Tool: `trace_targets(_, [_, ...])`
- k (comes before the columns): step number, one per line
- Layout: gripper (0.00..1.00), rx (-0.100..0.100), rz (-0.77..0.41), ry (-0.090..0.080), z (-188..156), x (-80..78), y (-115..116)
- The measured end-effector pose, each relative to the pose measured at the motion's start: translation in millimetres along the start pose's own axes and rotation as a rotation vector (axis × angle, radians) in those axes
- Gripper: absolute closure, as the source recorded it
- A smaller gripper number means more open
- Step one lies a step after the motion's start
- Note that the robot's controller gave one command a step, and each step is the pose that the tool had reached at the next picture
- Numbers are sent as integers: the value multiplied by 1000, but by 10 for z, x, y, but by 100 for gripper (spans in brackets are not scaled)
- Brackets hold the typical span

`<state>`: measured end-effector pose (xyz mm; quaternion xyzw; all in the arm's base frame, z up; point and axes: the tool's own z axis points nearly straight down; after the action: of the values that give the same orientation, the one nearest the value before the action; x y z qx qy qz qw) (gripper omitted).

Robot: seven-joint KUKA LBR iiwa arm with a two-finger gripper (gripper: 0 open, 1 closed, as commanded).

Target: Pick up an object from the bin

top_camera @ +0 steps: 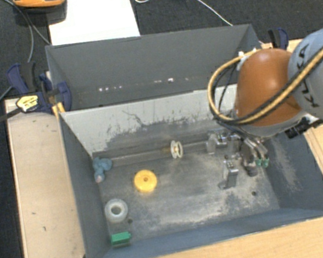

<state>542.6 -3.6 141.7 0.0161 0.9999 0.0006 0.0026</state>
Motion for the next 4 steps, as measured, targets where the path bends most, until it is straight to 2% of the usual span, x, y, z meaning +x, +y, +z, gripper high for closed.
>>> trace_targets(1, [0, 0, 1, -5, 726, -50, -171])
trace_targets(2, [0, 0, 100, 2, 714, 149, -381])
trace_targets(3, [0, -1, 0, -5, 711, 293, -767])
trace_targets(4, [0, 1, 1, -4, 712, 305, -806])
